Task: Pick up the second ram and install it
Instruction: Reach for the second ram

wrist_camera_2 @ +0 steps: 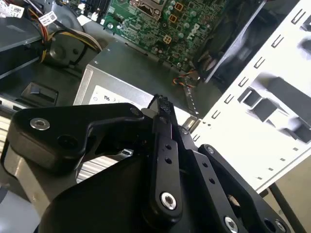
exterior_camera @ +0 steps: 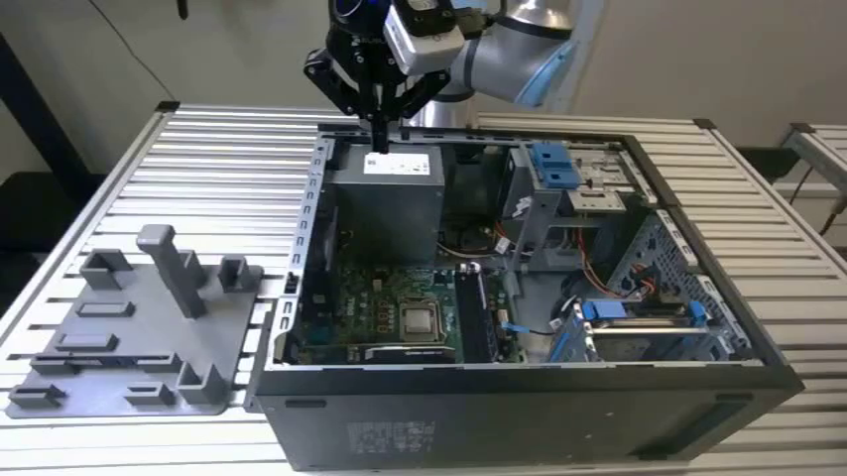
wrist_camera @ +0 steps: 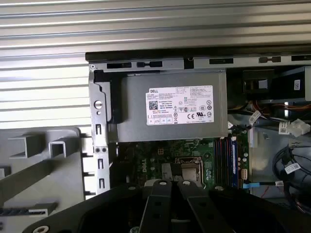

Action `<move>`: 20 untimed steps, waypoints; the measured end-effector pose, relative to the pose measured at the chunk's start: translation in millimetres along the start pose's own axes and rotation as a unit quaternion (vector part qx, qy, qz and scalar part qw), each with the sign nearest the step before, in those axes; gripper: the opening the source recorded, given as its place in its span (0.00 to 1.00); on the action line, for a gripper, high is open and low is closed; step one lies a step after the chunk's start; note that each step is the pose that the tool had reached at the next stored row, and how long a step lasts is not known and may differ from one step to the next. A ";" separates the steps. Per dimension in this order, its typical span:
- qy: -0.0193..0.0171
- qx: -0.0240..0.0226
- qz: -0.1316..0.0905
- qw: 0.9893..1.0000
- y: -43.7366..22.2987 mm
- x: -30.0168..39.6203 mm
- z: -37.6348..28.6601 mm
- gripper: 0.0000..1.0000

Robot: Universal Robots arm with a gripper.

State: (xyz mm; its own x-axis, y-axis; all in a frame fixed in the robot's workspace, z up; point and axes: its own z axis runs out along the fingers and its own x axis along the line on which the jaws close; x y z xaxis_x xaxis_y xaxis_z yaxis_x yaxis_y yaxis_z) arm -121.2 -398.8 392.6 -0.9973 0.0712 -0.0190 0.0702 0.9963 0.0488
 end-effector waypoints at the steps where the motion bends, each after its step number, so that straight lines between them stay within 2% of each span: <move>1: 0.000 0.000 0.000 1.000 0.0 0.0 0.0 0.11; 5: 0.000 0.000 0.000 1.000 0.0 0.1 0.0 0.11; 7: 0.000 0.000 0.000 1.000 -0.2 2.3 -0.2 0.11; 20: -0.001 0.000 0.000 1.000 -2.0 28.2 -0.6 0.11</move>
State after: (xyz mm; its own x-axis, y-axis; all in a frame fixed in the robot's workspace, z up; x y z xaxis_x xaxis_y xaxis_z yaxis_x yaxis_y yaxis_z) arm -149.5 -398.8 392.6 -0.9973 0.0712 -0.0204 0.0701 0.9963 0.0488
